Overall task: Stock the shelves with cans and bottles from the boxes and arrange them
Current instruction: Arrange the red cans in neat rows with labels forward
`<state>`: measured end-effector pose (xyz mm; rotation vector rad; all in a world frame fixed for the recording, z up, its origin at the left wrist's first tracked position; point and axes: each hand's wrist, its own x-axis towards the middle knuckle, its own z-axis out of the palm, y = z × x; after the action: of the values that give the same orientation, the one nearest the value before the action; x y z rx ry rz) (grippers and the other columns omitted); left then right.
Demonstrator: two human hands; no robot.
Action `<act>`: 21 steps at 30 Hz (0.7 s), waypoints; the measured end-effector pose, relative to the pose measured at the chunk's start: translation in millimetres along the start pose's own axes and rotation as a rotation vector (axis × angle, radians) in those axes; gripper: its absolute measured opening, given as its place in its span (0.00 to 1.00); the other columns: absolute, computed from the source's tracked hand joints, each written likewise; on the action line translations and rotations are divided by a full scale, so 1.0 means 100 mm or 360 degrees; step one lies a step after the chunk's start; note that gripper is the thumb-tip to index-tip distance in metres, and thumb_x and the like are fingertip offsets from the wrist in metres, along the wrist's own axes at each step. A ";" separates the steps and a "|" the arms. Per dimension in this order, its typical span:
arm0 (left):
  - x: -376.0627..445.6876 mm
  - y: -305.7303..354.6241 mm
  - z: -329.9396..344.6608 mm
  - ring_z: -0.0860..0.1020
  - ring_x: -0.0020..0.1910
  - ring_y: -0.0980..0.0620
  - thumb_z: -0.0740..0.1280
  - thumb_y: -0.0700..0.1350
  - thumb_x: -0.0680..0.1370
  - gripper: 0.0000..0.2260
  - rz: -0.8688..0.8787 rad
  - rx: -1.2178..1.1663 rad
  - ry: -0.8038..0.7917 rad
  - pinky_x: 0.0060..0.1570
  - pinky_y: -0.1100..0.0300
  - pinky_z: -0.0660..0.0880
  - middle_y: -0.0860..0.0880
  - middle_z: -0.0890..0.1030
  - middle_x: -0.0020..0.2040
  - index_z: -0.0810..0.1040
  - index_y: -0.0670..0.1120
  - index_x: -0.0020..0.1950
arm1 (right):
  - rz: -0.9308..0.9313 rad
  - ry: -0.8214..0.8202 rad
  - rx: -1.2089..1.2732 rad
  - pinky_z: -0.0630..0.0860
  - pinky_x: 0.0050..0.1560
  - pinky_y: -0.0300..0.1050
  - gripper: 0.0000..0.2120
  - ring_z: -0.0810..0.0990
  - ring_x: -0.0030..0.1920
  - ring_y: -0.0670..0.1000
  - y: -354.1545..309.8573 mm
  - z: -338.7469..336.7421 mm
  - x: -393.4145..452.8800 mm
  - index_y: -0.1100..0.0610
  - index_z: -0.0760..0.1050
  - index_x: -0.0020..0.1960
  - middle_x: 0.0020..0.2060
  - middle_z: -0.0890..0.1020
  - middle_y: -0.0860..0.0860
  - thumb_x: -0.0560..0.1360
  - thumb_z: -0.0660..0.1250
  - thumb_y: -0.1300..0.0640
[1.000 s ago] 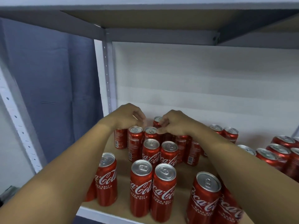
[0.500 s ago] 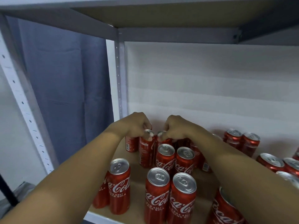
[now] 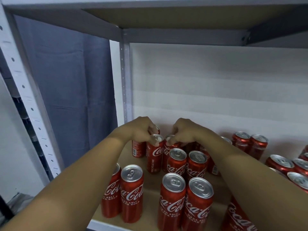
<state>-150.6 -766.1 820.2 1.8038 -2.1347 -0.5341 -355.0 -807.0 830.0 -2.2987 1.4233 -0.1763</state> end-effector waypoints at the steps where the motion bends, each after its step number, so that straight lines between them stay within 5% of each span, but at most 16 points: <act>1: -0.02 -0.03 -0.02 0.83 0.51 0.58 0.82 0.50 0.69 0.16 -0.0002 -0.0076 -0.0043 0.53 0.58 0.77 0.56 0.87 0.51 0.87 0.52 0.55 | -0.0020 -0.0009 0.0027 0.85 0.49 0.53 0.21 0.86 0.46 0.53 0.02 0.00 -0.01 0.59 0.82 0.51 0.47 0.85 0.54 0.65 0.82 0.49; 5: -0.05 -0.08 0.00 0.83 0.54 0.54 0.83 0.58 0.65 0.25 -0.0051 -0.0147 0.0029 0.56 0.57 0.79 0.55 0.86 0.54 0.86 0.51 0.58 | -0.0023 0.0080 0.0063 0.83 0.53 0.54 0.25 0.84 0.48 0.51 0.06 0.03 -0.06 0.58 0.84 0.50 0.47 0.85 0.51 0.62 0.82 0.41; 10: 0.00 -0.05 0.08 0.86 0.45 0.51 0.84 0.57 0.64 0.21 -0.0112 -0.0169 0.0098 0.50 0.54 0.84 0.51 0.87 0.44 0.87 0.47 0.49 | 0.0052 0.0105 0.0047 0.85 0.46 0.54 0.27 0.87 0.39 0.54 0.00 0.07 -0.04 0.63 0.82 0.48 0.46 0.85 0.55 0.62 0.83 0.44; 16: -0.08 -0.13 -0.02 0.84 0.54 0.54 0.83 0.54 0.67 0.20 -0.0055 -0.0234 -0.0022 0.59 0.55 0.79 0.54 0.87 0.51 0.87 0.50 0.56 | -0.0078 0.0038 0.0093 0.81 0.57 0.54 0.23 0.83 0.52 0.51 0.04 0.05 -0.05 0.54 0.82 0.53 0.50 0.84 0.49 0.64 0.82 0.43; 21: -0.08 -0.08 0.03 0.86 0.41 0.55 0.82 0.62 0.63 0.23 -0.0129 -0.0146 0.0119 0.49 0.57 0.83 0.53 0.87 0.42 0.87 0.47 0.48 | -0.0051 0.0093 0.0000 0.83 0.52 0.52 0.25 0.85 0.43 0.50 -0.02 0.08 -0.06 0.57 0.82 0.51 0.45 0.85 0.51 0.63 0.82 0.41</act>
<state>-143.2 -758.7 813.8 1.8369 -1.9629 -0.5652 -353.1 -798.9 824.4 -2.3354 1.4152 -0.2551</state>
